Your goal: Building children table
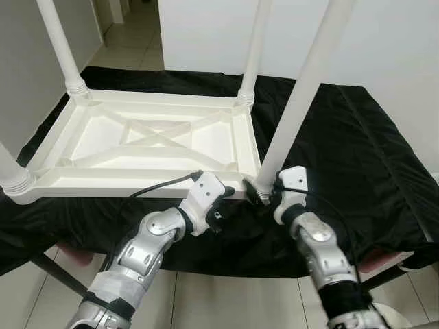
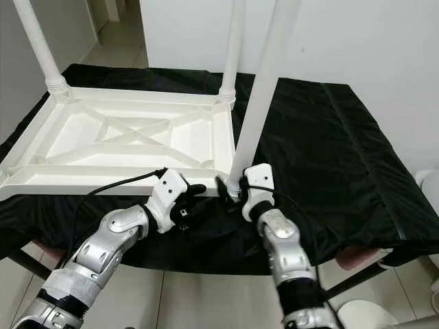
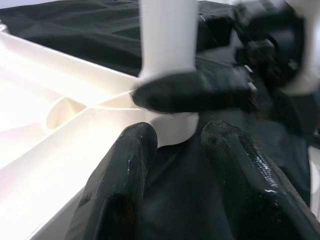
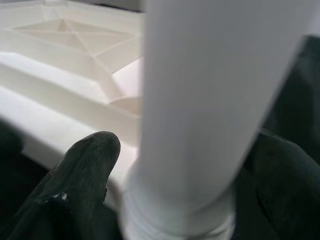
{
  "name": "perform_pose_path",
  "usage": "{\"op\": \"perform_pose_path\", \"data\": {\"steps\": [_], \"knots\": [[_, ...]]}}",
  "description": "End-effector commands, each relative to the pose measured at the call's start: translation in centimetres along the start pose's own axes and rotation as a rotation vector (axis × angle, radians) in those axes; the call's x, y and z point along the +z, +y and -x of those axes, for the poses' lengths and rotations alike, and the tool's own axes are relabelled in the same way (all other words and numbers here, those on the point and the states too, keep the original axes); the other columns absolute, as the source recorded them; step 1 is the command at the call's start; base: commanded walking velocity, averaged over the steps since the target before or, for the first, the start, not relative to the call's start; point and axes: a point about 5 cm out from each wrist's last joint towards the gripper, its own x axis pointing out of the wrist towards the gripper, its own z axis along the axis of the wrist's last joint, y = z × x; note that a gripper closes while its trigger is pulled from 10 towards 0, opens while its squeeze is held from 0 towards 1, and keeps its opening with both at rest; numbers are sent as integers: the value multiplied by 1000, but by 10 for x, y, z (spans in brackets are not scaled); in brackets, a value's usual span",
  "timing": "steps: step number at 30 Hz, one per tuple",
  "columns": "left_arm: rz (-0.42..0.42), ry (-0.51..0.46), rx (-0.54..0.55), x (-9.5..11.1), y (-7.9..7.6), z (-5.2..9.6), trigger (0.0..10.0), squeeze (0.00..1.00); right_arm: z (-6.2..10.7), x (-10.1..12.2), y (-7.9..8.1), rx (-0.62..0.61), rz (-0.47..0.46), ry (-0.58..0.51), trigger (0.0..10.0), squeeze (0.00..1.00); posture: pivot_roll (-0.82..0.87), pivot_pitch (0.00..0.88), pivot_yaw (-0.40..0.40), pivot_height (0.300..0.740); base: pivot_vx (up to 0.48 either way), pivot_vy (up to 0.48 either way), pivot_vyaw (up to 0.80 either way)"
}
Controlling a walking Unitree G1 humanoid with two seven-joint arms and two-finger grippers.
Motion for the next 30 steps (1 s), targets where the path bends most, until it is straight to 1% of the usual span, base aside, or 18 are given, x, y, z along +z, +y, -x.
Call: {"op": "perform_pose_path", "data": {"steps": [1, 5, 8, 9, 10, 11, 18, 25, 26, 28, 30], "knots": [[-7, 8, -22, 0, -1, 0, 10000, 0, -1, -1, 3, 31, -7, -3, 10000, 0, 22, 33, -29, 740, 0, 0, 0], [-10, 6, -24, 2, 0, -1, 10000, 0, -12, 5, -2, 110, 34, 0, 10000, 0, 19, 33, -27, 740, 0, 0, 0], [-11, 6, -24, 2, 0, -1, 10000, 0, -13, 4, -4, 126, 46, 8, 10000, 0, 20, 34, -27, 740, 0, 0, 0], [-11, 5, -24, 2, 0, -1, 10000, 0, -15, 3, -5, 141, 45, 15, 6431, 0, 22, 35, -28, 740, 0, 0, 0], [-11, 5, -24, 2, 0, -1, 10000, 0, -15, 2, -7, 152, 49, 18, 4549, 0, 23, 35, -29, 740, 0, 0, 0], [-11, 4, -23, 2, 0, -1, 10000, 0, -16, 1, -8, 164, 45, 22, 0, 0, 23, 35, -29, 740, 0, 0, 0], [-6, 4, -14, 2, 0, 0, 10000, 0, -13, -5, -11, 191, 25, 42, 0, 0, 27, 38, -33, 740, 0, 0, 0], [-5, 4, -17, 2, 0, 0, 10000, 0, -12, -6, -12, 183, 5, 44, 0, 0, 25, 41, -32, 740, 0, 0, 0], [-5, 4, -18, 2, 0, 0, 10000, 0, -12, -6, -12, 172, 0, 45, 10000, 0, 22, 41, -29, 740, 0, 0, 0], [-5, 4, -21, 2, 0, 0, 10000, 0, -13, -5, -12, 150, -28, 37, 10000, 0, 22, 41, -29, 740, 0, 0, 0], [-7, 5, -22, 2, 0, 0, 10000, 0, -15, -5, -12, 107, -30, 28, 10000, 0, 22, 40, -27, 740, 0, 0, 0]]}}
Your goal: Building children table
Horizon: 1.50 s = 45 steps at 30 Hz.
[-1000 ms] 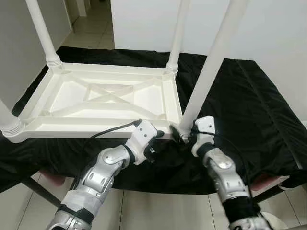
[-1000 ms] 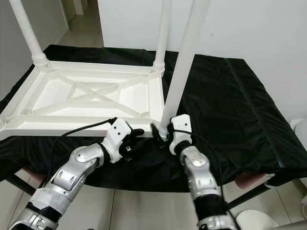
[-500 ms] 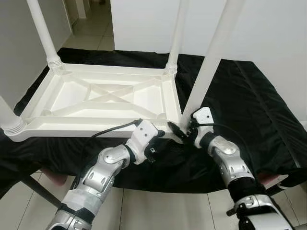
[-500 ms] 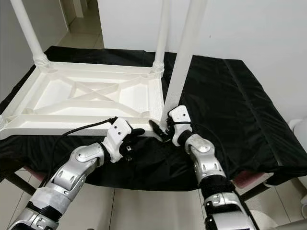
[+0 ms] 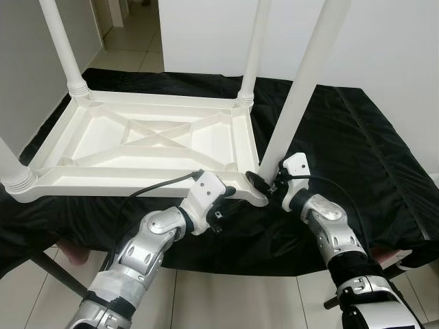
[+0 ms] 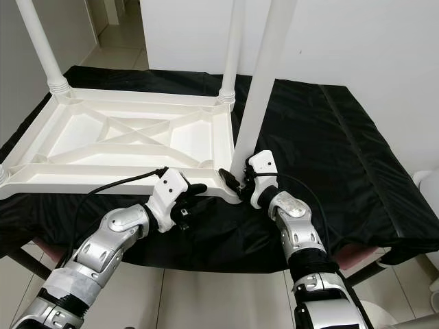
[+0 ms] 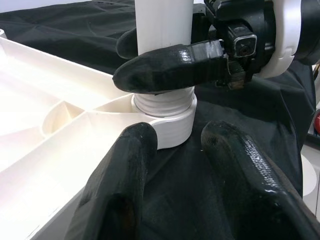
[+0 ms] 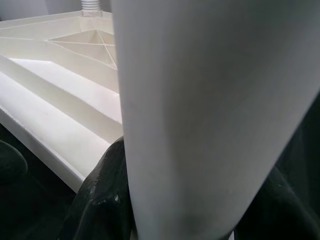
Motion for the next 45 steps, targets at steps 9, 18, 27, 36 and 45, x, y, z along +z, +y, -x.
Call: {"op": "perform_pose_path", "data": {"steps": [9, 18, 27, 36, 45], "knots": [[-6, 10, -27, -1, -2, 1, 10000, 0, -5, -6, 12, -171, -40, 9, 10000, 0, 23, 38, -28, 740, 0, 0, 0], [-8, 12, -38, -1, -3, 1, 10000, 0, -3, -4, 26, -547, -130, 3, 10000, 0, 20, 28, -24, 740, 0, 0, 0], [-8, 11, -51, -1, -6, -1, 10000, 0, -5, -4, 45, -739, -200, -5, 10000, 0, 20, 21, -24, 740, 0, 0, 0], [-10, 11, -58, -1, -7, -2, 10000, 0, -4, -1, 47, -719, -173, 1, 10000, 0, 21, 9, -24, 740, 0, 0, 0], [-30, 22, -56, -3, -7, -1, 10000, 0, 6, 4, 37, -635, -174, -49, 10000, 1000, 26, 0, -28, 740, 0, 0, 0]]}}
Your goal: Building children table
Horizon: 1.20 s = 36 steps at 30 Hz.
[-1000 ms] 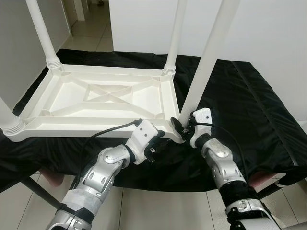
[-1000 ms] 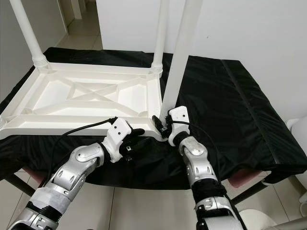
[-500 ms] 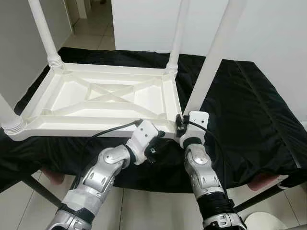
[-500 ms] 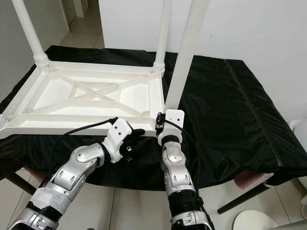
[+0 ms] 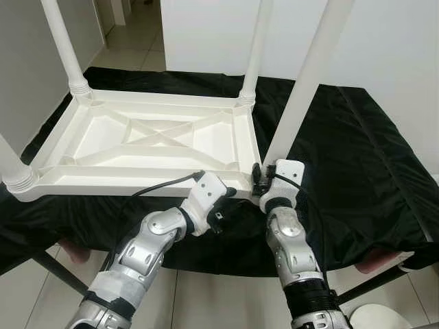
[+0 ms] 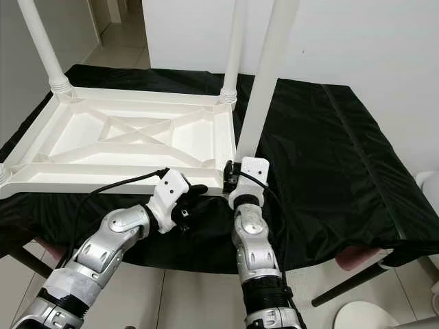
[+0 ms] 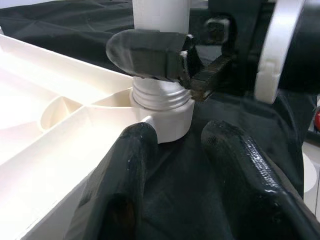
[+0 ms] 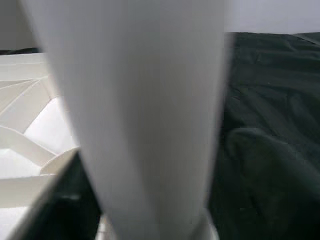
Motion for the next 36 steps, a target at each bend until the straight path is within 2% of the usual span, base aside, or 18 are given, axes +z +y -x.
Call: {"op": "perform_pose_path", "data": {"steps": [1, 10, 11, 12, 14, 15, 16, 17, 19, 25, 29, 30, 32, 33, 36], "knots": [[-21, 13, -44, -1, -5, 0, 10000, 0, 1, 0, -6, 20, -5, 5, 10000, 1000, 26, 0, -28, 740, 0, 0, 0], [-29, 18, -45, -2, -4, 1, 10000, 0, -5, -4, -20, 195, 41, 36, 10000, 1000, 26, 0, -23, 740, 0, 0, 0], [-30, 19, -45, -2, -4, 1, 10000, 0, -6, -4, -21, 224, 47, 46, 10000, 0, 26, 0, -23, 740, 0, 0, 0], [-30, 19, -45, -2, -4, 1, 10000, 0, -6, -4, -21, 224, 47, 46, 10000, 0, 26, 0, -23, 740, 0, 0, 0], [-33, 19, -47, -2, -4, 0, 10000, 0, -10, -3, -24, 353, 78, 56, 10000, 0, 26, 0, -20, 740, 0, 0, 0], [-33, 19, -47, -2, -4, 0, 10000, 0, -10, -3, -24, 353, 78, 56, 10000, 0, 26, 0, -20, 740, 0, 0, 0], [-37, 21, -51, -2, -4, -1, 10000, 0, -13, -1, -26, 476, 143, 54, 10000, 0, 25, 0, -17, 740, 0, 0, 0], [-39, 22, -52, -2, -4, -1, 10000, 0, -15, -2, -26, 514, 163, 60, 10000, 0, 25, 0, -15, 740, 0, 0, 0], [-39, 22, -52, -2, -4, -1, 10000, 0, -15, -2, -26, 514, 163, 60, 10000, 0, 25, 0, -15, 740, 0, 0, 0], [-45, 24, -53, -1, -3, -1, 10000, 0, -26, -1, -33, 606, 250, 69, 10000, 0, 31, 0, -13, 740, 0, 0, 0], [-45, 24, -52, -1, -2, -1, 10000, 0, -29, -1, -32, 660, 238, 80, 10000, 0, 34, 0, -12, 740, 0, 0, 0], [-46, 24, -51, -1, -2, -1, 10000, 0, -31, 0, -32, 675, 242, 76, 4549, 0, 37, 0, -11, 740, 0, 0, 0], [-46, 25, -51, -1, -2, -1, 10000, 0, -32, 0, -32, 684, 245, 73, 4549, 0, 37, 0, -11, 740, 0, 0, 0], [-46, 25, -50, -1, -2, -1, 10000, 0, -33, 0, -32, 689, 247, 75, 0, 0, 39, 0, -12, 740, 0, 0, 0], [-47, 24, -49, -1, -2, 0, 10000, 0, -33, -2, -32, 701, 241, 83, 0, 0, 41, 0, -13, 740, 0, 0, 0]]}}
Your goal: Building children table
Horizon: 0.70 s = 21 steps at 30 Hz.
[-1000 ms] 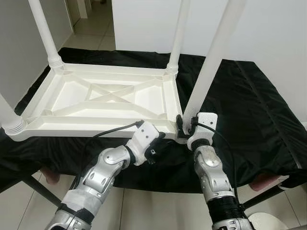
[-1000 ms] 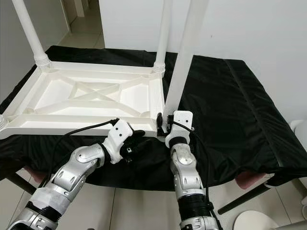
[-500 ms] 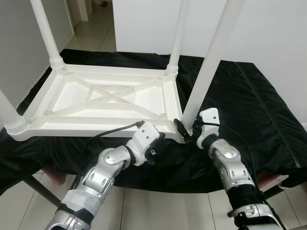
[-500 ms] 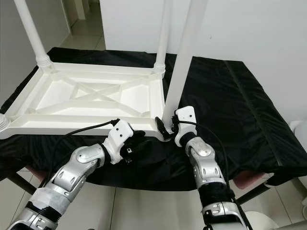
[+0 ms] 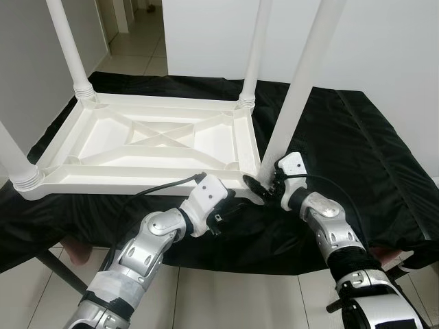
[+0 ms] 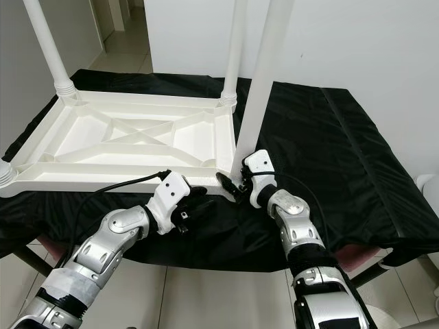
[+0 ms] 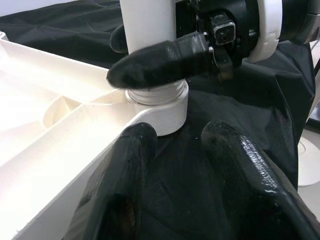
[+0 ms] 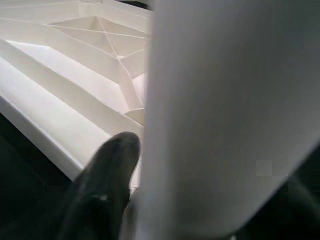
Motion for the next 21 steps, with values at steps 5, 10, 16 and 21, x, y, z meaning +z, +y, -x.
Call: {"op": "perform_pose_path", "data": {"steps": [5, 10, 16, 21], "knots": [[-12, 0, -42, 1, -3, -1, 10000, 0, 0, -5, 1, 59, -21, 7, 0, 0, 41, 0, -14, 740, 0, 0, 0], [-9, 1, -44, 0, -4, -1, 10000, 0, 3, -9, 1, 42, -47, 2, 980, 0, 34, 2, -13, 740, 0, 0, 0], [-8, 1, -44, 0, -4, -1, 10000, 0, 2, -8, -2, -38, -83, 5, 10000, 0, 31, 5, -16, 740, 0, 0, 0], [-3, 0, -45, -1, -5, -1, 10000, 0, 1, -7, -3, -157, -113, -2, 10000, 0, 24, 12, -18, 740, 0, 0, 0]]}}
